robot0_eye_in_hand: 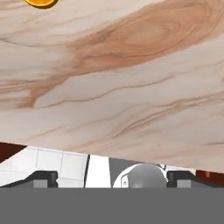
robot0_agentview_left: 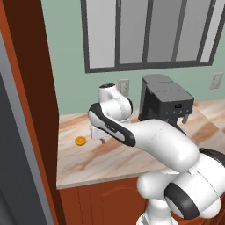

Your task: Place the orange in the correct fridge rack based on whether it is a fruit or vegetable. Finally, close the fridge door.

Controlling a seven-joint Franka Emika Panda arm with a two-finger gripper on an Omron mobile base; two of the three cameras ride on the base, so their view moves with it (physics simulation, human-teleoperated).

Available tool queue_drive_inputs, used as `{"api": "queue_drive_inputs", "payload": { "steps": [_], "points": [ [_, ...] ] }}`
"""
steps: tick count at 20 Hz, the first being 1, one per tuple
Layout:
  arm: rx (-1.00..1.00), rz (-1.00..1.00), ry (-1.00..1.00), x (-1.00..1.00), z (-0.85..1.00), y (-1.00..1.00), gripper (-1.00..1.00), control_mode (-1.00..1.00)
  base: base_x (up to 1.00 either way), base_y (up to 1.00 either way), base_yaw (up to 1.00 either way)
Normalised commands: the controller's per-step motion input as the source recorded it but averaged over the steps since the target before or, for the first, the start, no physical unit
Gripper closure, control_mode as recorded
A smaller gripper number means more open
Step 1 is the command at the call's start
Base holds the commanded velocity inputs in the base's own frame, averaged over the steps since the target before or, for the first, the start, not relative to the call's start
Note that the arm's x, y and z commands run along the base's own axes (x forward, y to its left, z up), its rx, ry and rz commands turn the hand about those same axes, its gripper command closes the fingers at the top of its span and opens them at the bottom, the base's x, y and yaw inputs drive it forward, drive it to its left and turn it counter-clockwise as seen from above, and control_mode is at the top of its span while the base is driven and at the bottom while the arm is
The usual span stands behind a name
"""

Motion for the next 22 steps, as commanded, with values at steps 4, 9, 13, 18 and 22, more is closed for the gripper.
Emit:
{"api": "queue_drive_inputs", "payload": {
  "steps": [4,9,13,18,22],
  "points": [
    [0.0,0.21,0.0,0.19,-0.13,0.41,-1.0,-1.0,0.0,0.0,0.0],
    [0.0,0.14,0.0,0.33,-0.01,0.59,-1.0,-1.0,0.0,0.0,0.0],
    [0.0,0.18,-0.03,0.3,-0.09,0.28,-1.0,-1.0,0.0,0.0,0.0],
    [0.0,0.16,-0.03,0.35,-0.23,0.01,-1.0,-1.0,0.0,0.0,0.0],
    [0.0,0.11,0.0,0.46,-0.28,0.06,-1.0,-1.0,0.0,0.0,0.0]
  ]
}}
